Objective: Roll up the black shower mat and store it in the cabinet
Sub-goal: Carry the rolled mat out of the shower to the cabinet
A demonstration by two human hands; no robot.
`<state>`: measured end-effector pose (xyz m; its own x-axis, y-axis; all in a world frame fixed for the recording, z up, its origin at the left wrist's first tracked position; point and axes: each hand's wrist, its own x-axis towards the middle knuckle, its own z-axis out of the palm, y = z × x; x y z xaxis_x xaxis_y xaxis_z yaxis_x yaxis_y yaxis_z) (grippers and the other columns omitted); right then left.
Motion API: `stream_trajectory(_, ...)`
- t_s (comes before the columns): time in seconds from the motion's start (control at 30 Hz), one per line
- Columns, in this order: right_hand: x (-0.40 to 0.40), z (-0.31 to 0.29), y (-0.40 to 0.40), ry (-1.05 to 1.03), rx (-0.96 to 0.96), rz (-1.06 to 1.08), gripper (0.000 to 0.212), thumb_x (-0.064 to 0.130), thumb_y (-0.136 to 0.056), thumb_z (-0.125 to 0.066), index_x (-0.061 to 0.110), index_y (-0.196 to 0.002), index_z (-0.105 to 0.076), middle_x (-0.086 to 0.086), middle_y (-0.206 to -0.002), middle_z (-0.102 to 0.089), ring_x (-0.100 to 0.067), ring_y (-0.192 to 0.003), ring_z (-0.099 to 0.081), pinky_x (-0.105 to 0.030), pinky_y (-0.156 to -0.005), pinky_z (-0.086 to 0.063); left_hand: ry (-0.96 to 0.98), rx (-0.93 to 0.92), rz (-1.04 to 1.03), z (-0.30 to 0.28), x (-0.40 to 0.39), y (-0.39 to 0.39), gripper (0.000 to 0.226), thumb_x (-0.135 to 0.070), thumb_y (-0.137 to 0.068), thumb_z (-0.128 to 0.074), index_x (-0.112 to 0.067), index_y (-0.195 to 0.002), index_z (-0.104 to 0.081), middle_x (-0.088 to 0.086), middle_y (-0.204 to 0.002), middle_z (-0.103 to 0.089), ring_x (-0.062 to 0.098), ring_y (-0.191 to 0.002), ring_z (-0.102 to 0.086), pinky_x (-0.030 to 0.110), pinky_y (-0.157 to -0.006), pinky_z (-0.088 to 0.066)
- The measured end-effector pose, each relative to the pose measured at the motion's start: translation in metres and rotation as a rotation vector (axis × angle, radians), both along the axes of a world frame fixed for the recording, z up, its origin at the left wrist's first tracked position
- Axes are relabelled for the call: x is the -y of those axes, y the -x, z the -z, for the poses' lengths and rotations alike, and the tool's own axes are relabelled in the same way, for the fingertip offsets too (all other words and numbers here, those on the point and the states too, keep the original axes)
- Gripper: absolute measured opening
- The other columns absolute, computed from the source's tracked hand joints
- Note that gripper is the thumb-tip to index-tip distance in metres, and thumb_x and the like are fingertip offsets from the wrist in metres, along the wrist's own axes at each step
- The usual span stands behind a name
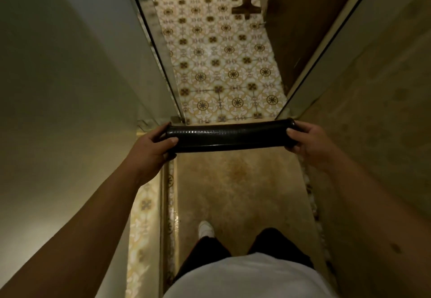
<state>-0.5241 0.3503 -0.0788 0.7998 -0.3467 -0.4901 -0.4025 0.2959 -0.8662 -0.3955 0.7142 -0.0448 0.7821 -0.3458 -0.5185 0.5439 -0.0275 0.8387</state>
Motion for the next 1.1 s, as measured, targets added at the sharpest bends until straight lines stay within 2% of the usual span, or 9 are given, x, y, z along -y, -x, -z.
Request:
stream_trajectory(0.1,0.004,-0.010,0.005,0.006,0.026,0.009,0.018,0.007,-0.087,-0.062,0.020,-0.093,-0.073,-0.003,-0.095,-0.068,-0.020,-0.088,-0.064,-0.027,-0.062,-0.054,-0.009,0.049,0.020,-0.017,0.007,0.004,0.047,0.003,-0.086,-0.059,-0.024,-0.125,-0.056,0.002,-0.111,-0.063,0.024,-0.093,-0.063,0.035,-0.076,-0.049)
stream_trajectory(0.23,0.015,-0.016,0.012,0.028,0.045,-0.013,0.017,0.009,-0.088,-0.061,0.020,-0.096,-0.071,-0.005,-0.098,-0.067,-0.021,-0.087,-0.063,-0.025,-0.061,-0.054,-0.015,0.090,-0.037,-0.023,0.023,0.015,0.053,0.005,-0.086,-0.059,-0.016,-0.134,-0.050,0.002,-0.110,-0.061,0.026,-0.094,-0.060,0.037,-0.077,-0.047)
stream_trajectory(0.33,0.032,-0.026,0.011,0.053,0.067,-0.016,0.018,0.009,-0.088,-0.061,0.021,-0.098,-0.069,-0.006,-0.101,-0.066,-0.021,-0.089,-0.063,-0.030,-0.067,-0.054,-0.012,0.112,-0.063,-0.026,0.040,0.026,0.055,0.003,-0.087,-0.059,-0.014,-0.138,-0.047,0.004,-0.115,-0.060,0.029,-0.101,-0.058,0.039,-0.081,-0.046)
stream_trajectory(0.5,0.066,-0.039,0.001,0.086,0.122,-0.017,0.024,0.008,-0.087,-0.061,0.016,-0.110,-0.063,-0.004,-0.100,-0.066,-0.020,-0.085,-0.064,-0.026,-0.060,-0.054,0.003,0.133,-0.115,-0.029,0.071,0.029,0.055,0.002,-0.088,-0.059,-0.014,-0.139,-0.046,0.007,-0.120,-0.058,0.029,-0.103,-0.058,0.037,-0.079,-0.048)
stream_trajectory(0.63,0.091,-0.041,-0.011,0.107,0.150,-0.052,0.025,0.010,-0.086,-0.063,0.016,-0.110,-0.064,0.000,-0.098,-0.070,-0.015,-0.083,-0.069,-0.028,-0.067,-0.057,0.008,0.145,-0.135,-0.027,0.091,0.021,0.054,-0.001,-0.087,-0.061,-0.017,-0.138,-0.048,0.003,-0.117,-0.060,0.027,-0.102,-0.060,0.037,-0.080,-0.049)
stream_trajectory(0.73,0.105,-0.040,-0.024,0.150,0.125,-0.017,0.038,0.011,-0.086,-0.065,0.011,-0.121,-0.054,-0.003,-0.105,-0.066,-0.016,-0.087,-0.068,-0.026,-0.063,-0.057,-0.005,0.185,-0.169,-0.025,0.103,0.011,0.050,-0.005,-0.087,-0.063,-0.022,-0.133,-0.053,0.003,-0.120,-0.061,0.024,-0.100,-0.063,0.035,-0.075,-0.051)
stream_trajectory(0.8,0.111,-0.040,-0.033,0.142,0.117,-0.002,0.040,0.011,-0.086,-0.065,0.008,-0.124,-0.051,-0.007,-0.107,-0.064,-0.019,-0.089,-0.066,-0.025,-0.061,-0.055,-0.017,0.226,-0.188,-0.024,0.110,0.003,0.042,-0.007,-0.085,-0.066,-0.030,-0.120,-0.059,0.003,-0.117,-0.063,0.024,-0.098,-0.065,0.034,-0.071,-0.052)
stream_trajectory(0.93,0.121,-0.037,-0.060,0.138,0.110,-0.002,0.037,0.011,-0.086,-0.066,0.010,-0.121,-0.055,-0.007,-0.108,-0.063,-0.022,-0.093,-0.065,-0.024,-0.062,-0.054,-0.022,0.250,-0.220,-0.018,0.120,-0.024,0.035,-0.007,-0.084,-0.068,-0.032,-0.107,-0.065,0.001,-0.109,-0.066,0.025,-0.096,-0.067,0.040,-0.074,-0.054)
stream_trajectory(1.1,0.127,-0.027,-0.115,0.132,0.098,0.011,0.026,0.012,-0.083,-0.068,0.021,-0.106,-0.063,-0.007,-0.110,-0.065,-0.025,-0.095,-0.066,-0.031,-0.068,-0.053,-0.018,0.232,-0.208,-0.010,0.123,-0.082,0.043,-0.007,-0.083,-0.068,-0.021,-0.123,-0.061,0.003,-0.113,-0.067,0.023,-0.098,-0.067,0.037,-0.075,-0.055)
